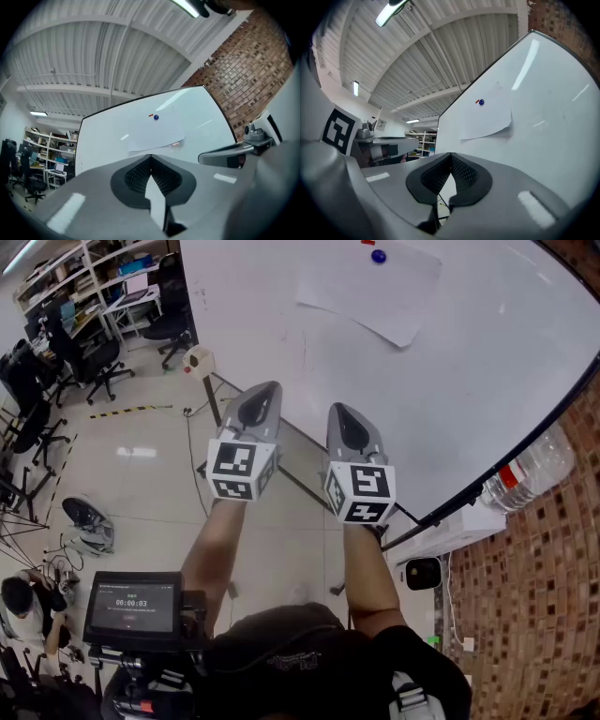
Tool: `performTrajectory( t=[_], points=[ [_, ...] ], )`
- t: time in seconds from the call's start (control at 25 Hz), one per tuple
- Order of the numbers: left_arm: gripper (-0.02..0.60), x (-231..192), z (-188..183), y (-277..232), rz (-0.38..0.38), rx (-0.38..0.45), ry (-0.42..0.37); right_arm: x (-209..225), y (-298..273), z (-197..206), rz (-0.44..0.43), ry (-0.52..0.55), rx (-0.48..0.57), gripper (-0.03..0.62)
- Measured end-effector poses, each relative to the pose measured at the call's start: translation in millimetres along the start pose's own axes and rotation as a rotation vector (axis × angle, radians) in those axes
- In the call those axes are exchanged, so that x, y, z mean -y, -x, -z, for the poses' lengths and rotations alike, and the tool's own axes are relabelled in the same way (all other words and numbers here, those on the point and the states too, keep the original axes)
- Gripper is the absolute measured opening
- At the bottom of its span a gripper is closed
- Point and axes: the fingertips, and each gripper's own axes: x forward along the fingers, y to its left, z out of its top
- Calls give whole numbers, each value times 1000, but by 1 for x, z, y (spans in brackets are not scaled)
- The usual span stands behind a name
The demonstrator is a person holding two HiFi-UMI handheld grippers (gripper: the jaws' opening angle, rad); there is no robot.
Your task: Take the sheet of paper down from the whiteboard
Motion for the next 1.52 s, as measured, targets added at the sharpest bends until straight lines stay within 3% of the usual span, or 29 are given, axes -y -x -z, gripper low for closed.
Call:
performTrajectory(
  t=[0.2,0.4,0.72,1.12,1.32,1.44,1.52],
  points=[
    [2,16,-27,-13,31,24,-41,9,9,-19,-8,-24,17,12],
    [2,30,-30,-58,70,39,-83,49,-6,-18,22,-46,48,12],
    [2,16,-52,-110,101,84,-147,82,-16,-15,93,-33,48,12],
    [2,33,-94,-170,265,233,-160,122,-37,-31,211,-47,96,12],
    [6,37,-111,-194,317,271,-221,141,-33,-31,278,-76,156,15],
    [86,39,-119,-210,337,261,-240,151,-29,-31,288,-116,185,53],
    [104,42,-125,-220,345,261,-252,155,-30,-35,272,-146,195,82]
  ],
)
